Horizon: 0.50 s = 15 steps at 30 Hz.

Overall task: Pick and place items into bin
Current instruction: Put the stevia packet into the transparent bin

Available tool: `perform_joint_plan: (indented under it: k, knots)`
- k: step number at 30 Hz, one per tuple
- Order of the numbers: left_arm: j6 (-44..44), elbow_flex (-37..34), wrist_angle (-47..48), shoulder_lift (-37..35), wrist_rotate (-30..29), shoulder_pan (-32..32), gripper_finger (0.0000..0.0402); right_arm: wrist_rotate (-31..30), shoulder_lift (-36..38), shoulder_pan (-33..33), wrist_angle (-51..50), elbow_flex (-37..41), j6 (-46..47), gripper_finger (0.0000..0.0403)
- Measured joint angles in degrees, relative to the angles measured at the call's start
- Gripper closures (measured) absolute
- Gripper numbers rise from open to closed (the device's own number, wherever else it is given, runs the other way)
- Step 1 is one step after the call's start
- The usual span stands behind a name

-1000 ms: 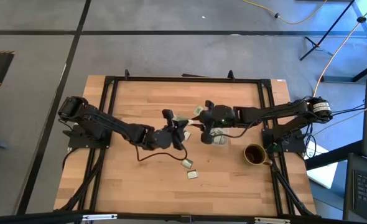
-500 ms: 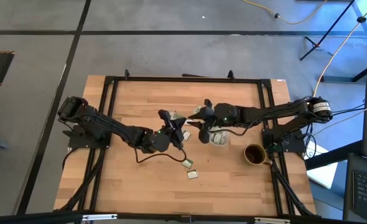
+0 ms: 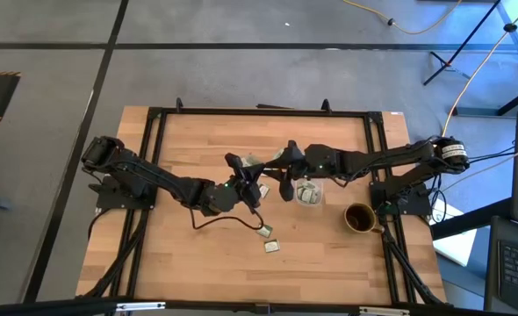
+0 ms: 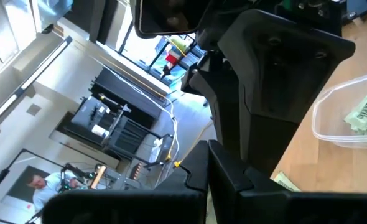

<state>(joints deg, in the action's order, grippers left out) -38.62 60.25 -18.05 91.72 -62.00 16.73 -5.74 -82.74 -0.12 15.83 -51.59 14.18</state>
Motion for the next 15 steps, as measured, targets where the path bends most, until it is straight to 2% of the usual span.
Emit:
perform_joint_plan:
  k: [15]
  knots:
    - [-0.12, 0.02, -0.19, -0.02, -0.31, 0.0, 0.0399, -0.02, -0.04, -0.02, 1.88, 0.0, 1.07, 0.0291]
